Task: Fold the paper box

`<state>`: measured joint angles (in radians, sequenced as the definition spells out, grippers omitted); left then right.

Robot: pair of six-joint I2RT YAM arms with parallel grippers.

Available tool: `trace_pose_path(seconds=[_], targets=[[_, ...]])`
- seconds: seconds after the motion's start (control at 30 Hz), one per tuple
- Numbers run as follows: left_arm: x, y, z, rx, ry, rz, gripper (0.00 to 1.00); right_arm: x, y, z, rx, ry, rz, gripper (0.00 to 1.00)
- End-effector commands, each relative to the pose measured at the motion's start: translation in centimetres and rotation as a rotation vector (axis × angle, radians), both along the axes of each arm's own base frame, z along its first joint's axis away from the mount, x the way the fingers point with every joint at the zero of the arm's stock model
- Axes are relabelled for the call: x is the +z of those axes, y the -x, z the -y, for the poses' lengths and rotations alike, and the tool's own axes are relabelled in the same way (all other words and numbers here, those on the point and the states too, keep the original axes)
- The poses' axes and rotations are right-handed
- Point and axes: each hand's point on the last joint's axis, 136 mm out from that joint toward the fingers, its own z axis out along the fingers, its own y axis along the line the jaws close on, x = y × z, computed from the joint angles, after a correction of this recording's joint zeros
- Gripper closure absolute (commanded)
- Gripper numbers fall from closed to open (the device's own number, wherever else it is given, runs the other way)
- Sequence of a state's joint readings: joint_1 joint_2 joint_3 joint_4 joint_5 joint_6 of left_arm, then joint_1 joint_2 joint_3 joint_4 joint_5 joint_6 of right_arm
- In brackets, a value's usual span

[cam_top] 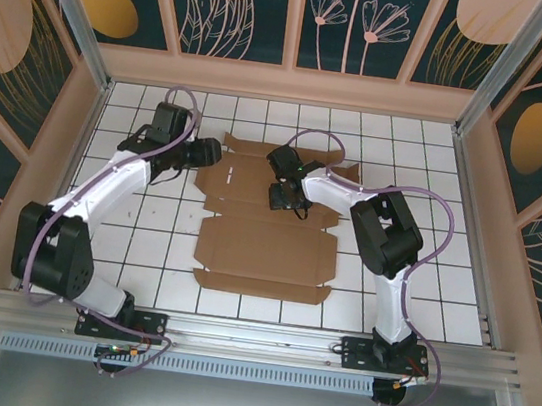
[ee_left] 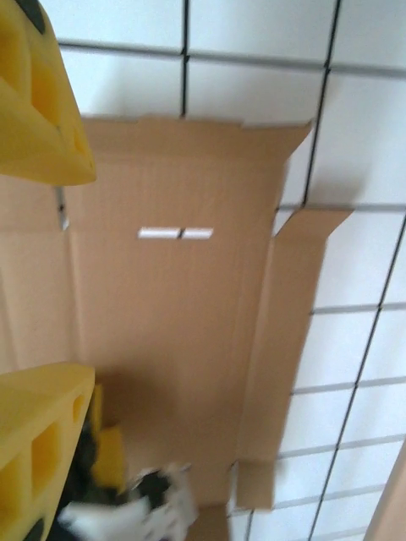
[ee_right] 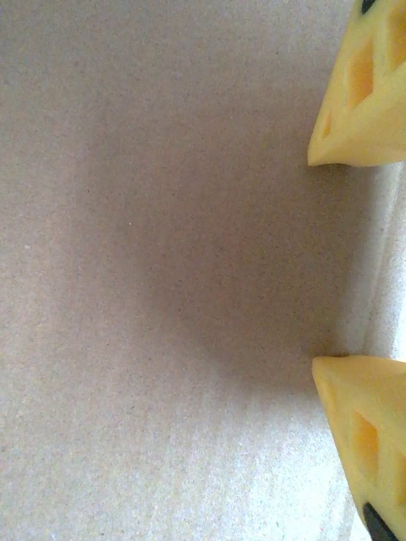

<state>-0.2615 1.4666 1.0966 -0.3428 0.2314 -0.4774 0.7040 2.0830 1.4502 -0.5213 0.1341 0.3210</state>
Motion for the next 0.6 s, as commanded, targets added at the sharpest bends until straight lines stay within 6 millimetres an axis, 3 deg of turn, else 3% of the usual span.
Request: trace_pose_path(seconds=[0.0, 0.2, 0.57], targets=[[-2.6, 3.5, 1.9, -0.076, 0.097, -0.121, 0.39, -7.3, 6.6, 2.4, 0.024, 0.099, -0.291, 0.43], [-5.9, 7.0, 5.1, -0.177, 0.099, -0.222, 0.28, -7.4, 6.7, 2.4, 0.021, 0.102, -0.295, 0.43], [-10.6, 6.0, 4.1, -0.117, -0.041, -0.309, 0.26, -7.7, 7.2, 2.8, 0.016, 0.109, -0.304, 0.42]])
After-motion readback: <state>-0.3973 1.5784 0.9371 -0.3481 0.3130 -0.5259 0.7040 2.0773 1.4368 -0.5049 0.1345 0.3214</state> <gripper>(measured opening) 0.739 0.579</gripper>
